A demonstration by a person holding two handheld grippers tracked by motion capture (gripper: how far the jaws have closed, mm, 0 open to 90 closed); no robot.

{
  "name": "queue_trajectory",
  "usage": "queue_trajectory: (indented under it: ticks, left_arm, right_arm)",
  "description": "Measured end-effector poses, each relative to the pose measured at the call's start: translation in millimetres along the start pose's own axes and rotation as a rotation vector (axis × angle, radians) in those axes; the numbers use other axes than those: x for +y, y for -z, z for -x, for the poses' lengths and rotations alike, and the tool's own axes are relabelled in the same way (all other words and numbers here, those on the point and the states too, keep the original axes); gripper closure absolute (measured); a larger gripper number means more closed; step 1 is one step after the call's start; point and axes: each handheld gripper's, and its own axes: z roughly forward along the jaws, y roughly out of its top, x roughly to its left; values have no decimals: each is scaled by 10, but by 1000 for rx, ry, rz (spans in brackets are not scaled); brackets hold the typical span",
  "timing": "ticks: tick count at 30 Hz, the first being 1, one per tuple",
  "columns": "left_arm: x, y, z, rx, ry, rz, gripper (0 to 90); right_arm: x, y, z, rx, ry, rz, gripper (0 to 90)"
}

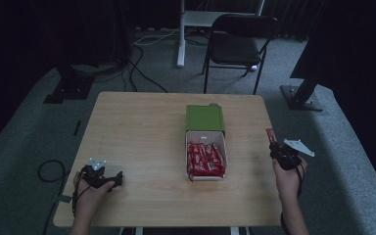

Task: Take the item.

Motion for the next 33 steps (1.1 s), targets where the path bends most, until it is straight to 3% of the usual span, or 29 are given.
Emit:
queue_trajectory:
  ticks: [18, 33]
  left_arm:
    - [0, 0, 0, 0, 1, 1, 28]
    - [0, 0, 0, 0, 1, 0, 28]
  right_arm:
    - [-318, -236, 214, -35, -50, -123, 786]
    - [-470, -348, 258, -37, -74, -185, 786]
